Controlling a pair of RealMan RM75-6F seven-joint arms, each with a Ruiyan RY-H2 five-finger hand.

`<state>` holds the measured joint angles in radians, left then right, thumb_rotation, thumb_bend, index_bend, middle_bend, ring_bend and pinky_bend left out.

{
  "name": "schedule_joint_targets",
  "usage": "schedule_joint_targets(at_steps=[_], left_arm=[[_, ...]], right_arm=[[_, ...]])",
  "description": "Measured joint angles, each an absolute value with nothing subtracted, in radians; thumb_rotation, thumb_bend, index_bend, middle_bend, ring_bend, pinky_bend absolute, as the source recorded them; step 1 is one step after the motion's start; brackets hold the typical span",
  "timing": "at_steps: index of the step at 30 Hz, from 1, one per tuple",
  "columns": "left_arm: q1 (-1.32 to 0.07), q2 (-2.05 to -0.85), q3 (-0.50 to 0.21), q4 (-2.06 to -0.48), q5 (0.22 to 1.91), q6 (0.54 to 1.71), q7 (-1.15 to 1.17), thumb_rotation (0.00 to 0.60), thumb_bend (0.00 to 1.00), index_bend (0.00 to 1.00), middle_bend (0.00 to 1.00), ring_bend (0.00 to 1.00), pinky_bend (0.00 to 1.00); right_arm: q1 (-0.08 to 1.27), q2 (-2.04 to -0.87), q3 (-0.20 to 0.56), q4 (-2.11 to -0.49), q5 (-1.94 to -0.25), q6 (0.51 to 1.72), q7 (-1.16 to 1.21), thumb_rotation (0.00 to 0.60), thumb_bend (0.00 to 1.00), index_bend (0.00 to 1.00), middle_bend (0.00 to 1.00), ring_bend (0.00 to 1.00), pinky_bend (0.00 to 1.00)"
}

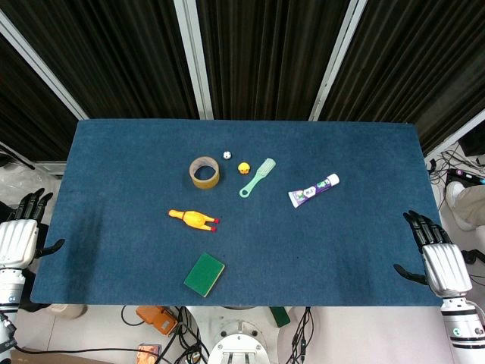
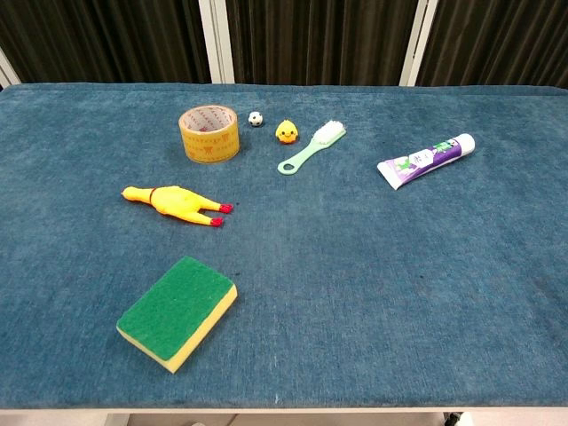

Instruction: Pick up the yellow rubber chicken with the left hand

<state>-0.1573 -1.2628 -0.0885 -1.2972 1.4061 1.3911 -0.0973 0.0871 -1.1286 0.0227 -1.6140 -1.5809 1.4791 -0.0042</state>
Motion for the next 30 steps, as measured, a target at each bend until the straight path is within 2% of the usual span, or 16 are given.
schedule_joint_targets(at_steps=[19,24,30], left_arm=[[-0.168,-1.274,-0.072,-1.333,1.432,1.372,-0.11,0.6,0.14,0.09,0.03,0.02,0.23],[-0.197,-1.292,-0.052,-1.381,1.48,1.346,-0.101,0.6,0.14,0.09,0.03,0.02,0.23],[-0.263,-1.342,-0.063,-1.421,1.501,1.295,-0.066,0.6,0.14,0.09,0.08,0.05,0.23]], right_arm=[[0.085,-1.124,0.02,-1.625,-1.571,1.472,-0.004,0.6,0.21,0.08,0.13,0.16,0.22],[0.085,-1.123,0.02,-1.627,-1.568,1.469,-0.004,0.6,0.21,0.08,0.13,0.16,0.22],[0.086,-1.121,0.02,-1.628,-1.564,1.462,-0.004,0.6,0.21,0.08,0.13,0.16,0.22]])
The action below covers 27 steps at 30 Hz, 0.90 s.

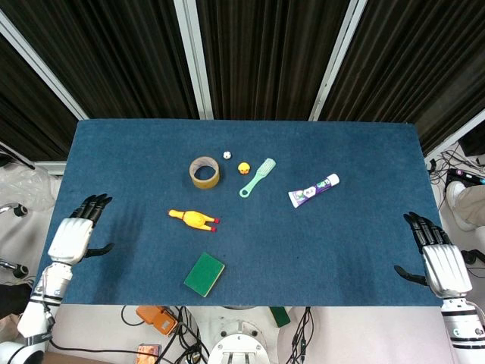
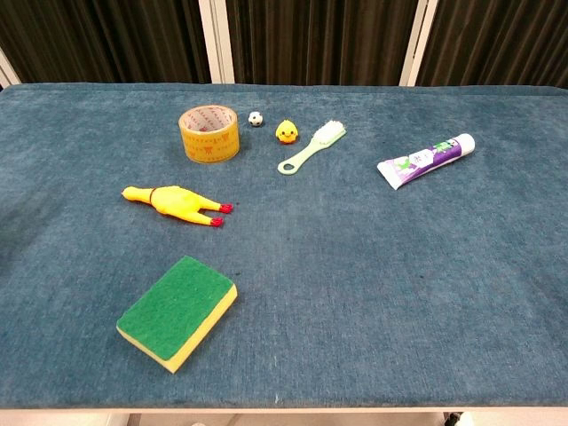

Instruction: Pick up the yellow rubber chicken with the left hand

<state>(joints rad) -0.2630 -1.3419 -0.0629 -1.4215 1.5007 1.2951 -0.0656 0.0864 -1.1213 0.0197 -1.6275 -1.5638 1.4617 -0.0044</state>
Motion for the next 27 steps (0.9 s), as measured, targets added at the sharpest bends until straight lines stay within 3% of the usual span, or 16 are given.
schedule_joint_targets(at_steps=[4,11,27], left_arm=[[-0.312,-1.383,-0.071,-1.434,1.512,1.249,-0.042,0.6,0.14,0.1,0.11,0.08,0.24],[-0.397,-1.47,-0.091,-1.416,1.511,1.169,-0.01,0.6,0.14,0.25,0.23,0.17,0.26],[-0.543,-1.597,-0.117,-1.306,1.481,1.032,0.025,0.6,0.15,0.28,0.3,0.21,0.26]], right_arm=[[0.088,-1.119,0.02,-1.63,-1.56,1.457,-0.005,0.6,0.21,0.08,0.13,0.16,0.22],[0.09,-1.117,0.021,-1.631,-1.555,1.451,-0.002,0.6,0.21,0.08,0.13,0.16,0.22],[0.094,-1.114,0.024,-1.634,-1.547,1.441,0.003,0.6,0.21,0.08,0.13,0.16,0.22]])
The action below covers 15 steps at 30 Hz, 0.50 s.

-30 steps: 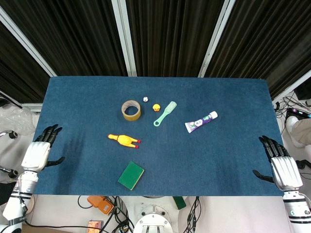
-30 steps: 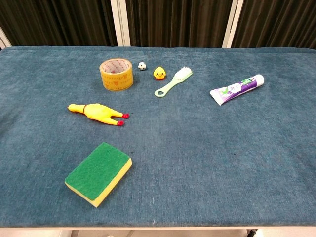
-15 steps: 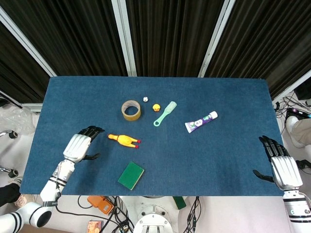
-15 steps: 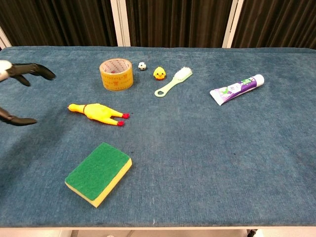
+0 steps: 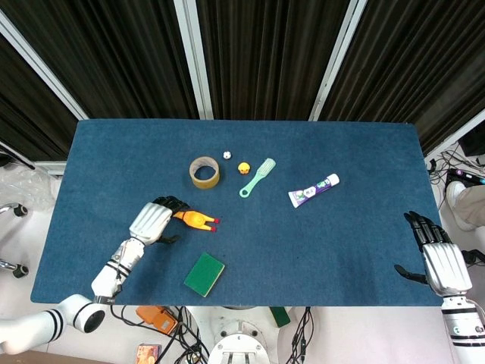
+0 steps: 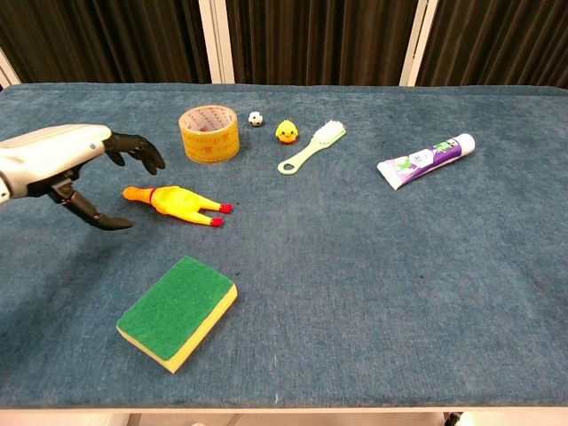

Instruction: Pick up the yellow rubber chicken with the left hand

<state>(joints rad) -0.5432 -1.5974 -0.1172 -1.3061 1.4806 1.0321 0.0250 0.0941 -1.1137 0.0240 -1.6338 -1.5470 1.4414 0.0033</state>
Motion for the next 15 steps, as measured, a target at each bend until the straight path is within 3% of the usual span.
schedule_joint_targets(at_steps=[9,15], left_arm=[[-0.608,-1.636,-0.127,-1.289,1.467,0.98,0.064,0.6,0.18,0.3,0.34,0.25,0.27],[-0.642,-1.667,-0.128,-1.249,1.443,0.943,0.069,0.6,0.18,0.37,0.38,0.27,0.27]], right_arm=[[0.096,-1.112,0.024,-1.635,-1.545,1.437,0.005,0.6,0.21,0.08,0.13,0.16,0.22],[0.097,-1.11,0.024,-1.635,-1.546,1.437,0.007,0.6,0.21,0.08,0.13,0.16,0.22]])
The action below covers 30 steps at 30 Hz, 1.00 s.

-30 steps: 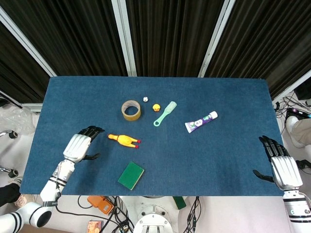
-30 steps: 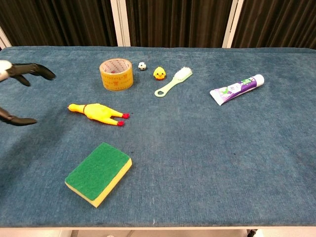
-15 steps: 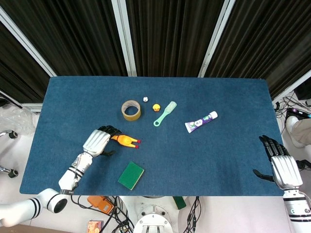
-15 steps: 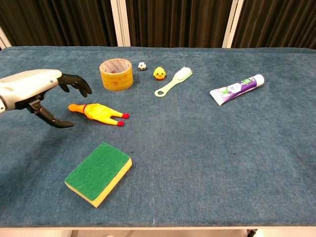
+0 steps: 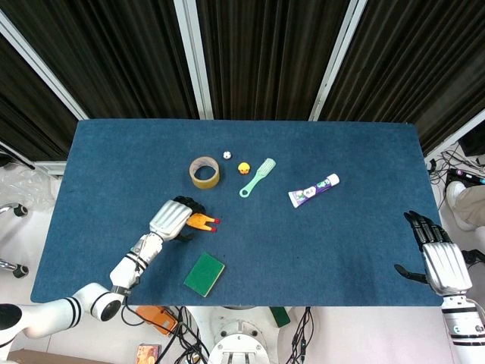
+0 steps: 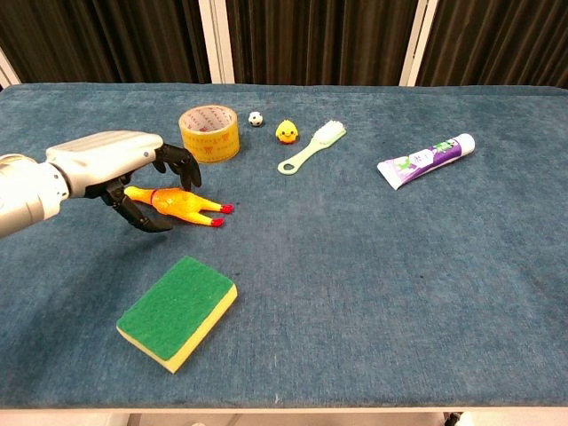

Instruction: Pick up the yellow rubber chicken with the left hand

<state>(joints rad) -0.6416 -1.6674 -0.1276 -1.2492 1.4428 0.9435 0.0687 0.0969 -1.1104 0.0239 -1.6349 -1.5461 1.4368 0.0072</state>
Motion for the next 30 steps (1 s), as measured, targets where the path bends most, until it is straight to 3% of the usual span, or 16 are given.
schedule_joint_targets(at_steps=[13,23,30], left_arm=[[-0.693,-1.682,-0.13,-1.192,1.417,0.907,0.071,0.6,0.19,0.38,0.39,0.28,0.28],[-0.694,-1.668,-0.121,-1.184,1.408,0.924,0.064,0.6,0.34,0.58,0.59,0.45,0.43],[-0.69,-1.642,-0.115,-1.212,1.394,0.927,0.077,0.6,0.41,0.63,0.64,0.5,0.47]], right_arm=[[0.099,-1.109,0.024,-1.634,-1.544,1.432,0.011,0.6,0.21,0.08,0.13,0.16,0.22],[0.1,-1.109,0.022,-1.635,-1.548,1.432,0.014,0.6,0.21,0.09,0.13,0.16,0.22],[0.101,-1.108,0.021,-1.635,-1.551,1.432,0.014,0.6,0.21,0.09,0.13,0.16,0.22]])
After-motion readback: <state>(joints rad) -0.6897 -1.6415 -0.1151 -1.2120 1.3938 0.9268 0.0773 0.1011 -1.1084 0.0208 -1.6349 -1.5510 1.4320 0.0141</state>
